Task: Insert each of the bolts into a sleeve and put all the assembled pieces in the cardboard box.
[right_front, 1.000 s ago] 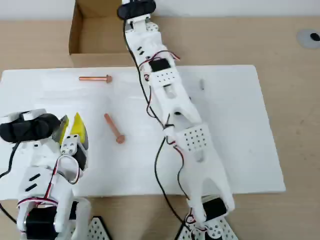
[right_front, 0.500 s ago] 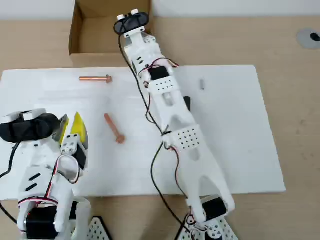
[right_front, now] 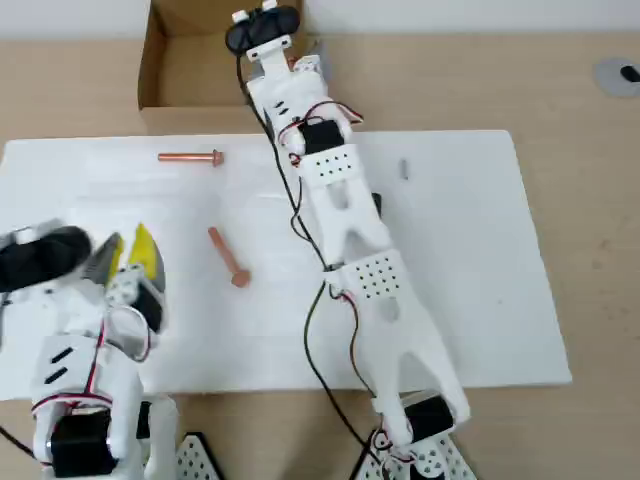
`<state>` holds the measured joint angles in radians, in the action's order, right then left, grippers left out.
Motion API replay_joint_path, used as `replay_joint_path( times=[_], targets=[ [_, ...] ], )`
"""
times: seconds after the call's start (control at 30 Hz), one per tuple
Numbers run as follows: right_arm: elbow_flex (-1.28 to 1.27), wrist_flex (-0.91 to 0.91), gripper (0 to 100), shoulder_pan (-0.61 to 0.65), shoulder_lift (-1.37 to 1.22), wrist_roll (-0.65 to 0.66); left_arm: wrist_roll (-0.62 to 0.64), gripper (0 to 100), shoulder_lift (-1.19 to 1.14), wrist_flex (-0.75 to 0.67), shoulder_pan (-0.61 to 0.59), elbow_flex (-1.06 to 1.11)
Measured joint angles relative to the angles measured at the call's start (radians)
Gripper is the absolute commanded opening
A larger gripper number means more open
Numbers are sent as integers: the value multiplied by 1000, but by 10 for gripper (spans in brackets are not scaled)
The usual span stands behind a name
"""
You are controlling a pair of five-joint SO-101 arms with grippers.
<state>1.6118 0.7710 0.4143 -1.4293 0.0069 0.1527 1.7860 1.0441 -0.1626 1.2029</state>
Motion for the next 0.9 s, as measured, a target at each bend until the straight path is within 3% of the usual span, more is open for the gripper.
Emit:
replay_joint_path(
  times=[0.13, 0.3, 0.53, 0.67, 0.9],
  targets=[
    [0, 207, 394, 0, 104, 0, 44, 171, -161, 0, -40, -77],
    [2, 506, 394, 0, 331, 0, 17, 168, -537, 9, -43, -290],
    [9, 899, 394, 2, 508, -2, 192, 169, -1169, 222, -43, -804],
    [9, 994, 394, 0, 519, -2, 196, 168, -1505, 327, -43, -1117],
    [9, 1003, 394, -80, 669, 0, -227, 168, -1942, 459, 40, -1671]
  ],
)
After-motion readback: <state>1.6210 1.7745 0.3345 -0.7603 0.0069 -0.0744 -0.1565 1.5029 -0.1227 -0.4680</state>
